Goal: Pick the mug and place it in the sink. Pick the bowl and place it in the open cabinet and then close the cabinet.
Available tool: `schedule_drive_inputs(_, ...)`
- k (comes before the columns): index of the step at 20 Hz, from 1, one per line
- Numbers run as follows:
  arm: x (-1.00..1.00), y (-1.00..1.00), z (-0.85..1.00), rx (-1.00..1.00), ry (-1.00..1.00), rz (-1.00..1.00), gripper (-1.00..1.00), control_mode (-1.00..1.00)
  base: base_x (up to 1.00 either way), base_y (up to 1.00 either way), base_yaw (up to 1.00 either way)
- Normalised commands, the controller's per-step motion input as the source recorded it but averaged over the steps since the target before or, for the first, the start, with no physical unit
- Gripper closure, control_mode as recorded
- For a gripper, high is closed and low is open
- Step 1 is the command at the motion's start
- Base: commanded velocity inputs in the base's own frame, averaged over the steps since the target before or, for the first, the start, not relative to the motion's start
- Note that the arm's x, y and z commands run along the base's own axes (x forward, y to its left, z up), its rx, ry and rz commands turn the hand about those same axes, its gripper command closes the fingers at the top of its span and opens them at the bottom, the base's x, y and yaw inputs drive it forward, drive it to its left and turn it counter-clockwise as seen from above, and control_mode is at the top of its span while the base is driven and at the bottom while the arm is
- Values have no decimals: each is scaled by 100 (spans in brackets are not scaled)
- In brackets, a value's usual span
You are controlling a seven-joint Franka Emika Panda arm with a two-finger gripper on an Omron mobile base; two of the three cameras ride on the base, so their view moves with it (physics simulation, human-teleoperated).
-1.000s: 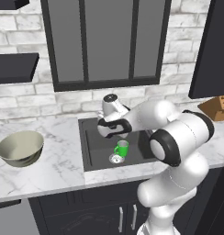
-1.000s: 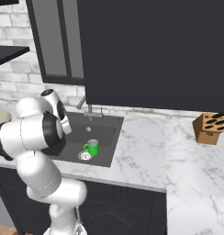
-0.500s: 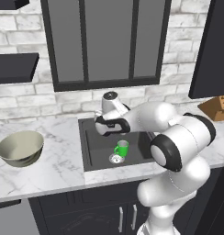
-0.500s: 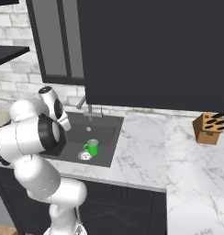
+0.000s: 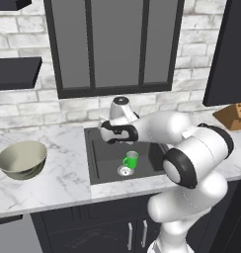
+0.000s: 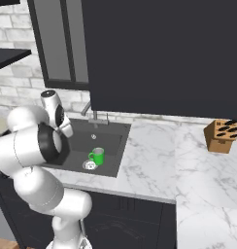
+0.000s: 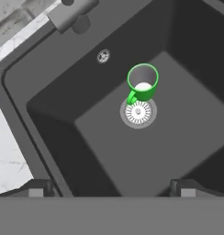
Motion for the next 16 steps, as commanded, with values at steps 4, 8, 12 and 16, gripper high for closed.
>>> schedule_drive_inputs(4, -13, 16, 28, 7, 0, 6, -100, -100, 0, 0, 0)
schedule_drive_inputs(8, -21, 18, 18, 5, 0, 6, -100, -100, 0, 0, 0)
schedule_drive_inputs(12, -16, 18, 15, 7, 0, 6, -100, -100, 0, 0, 0)
schedule_drive_inputs(16, -14, 23, 6, 8, 0, 6, -100, -100, 0, 0, 0)
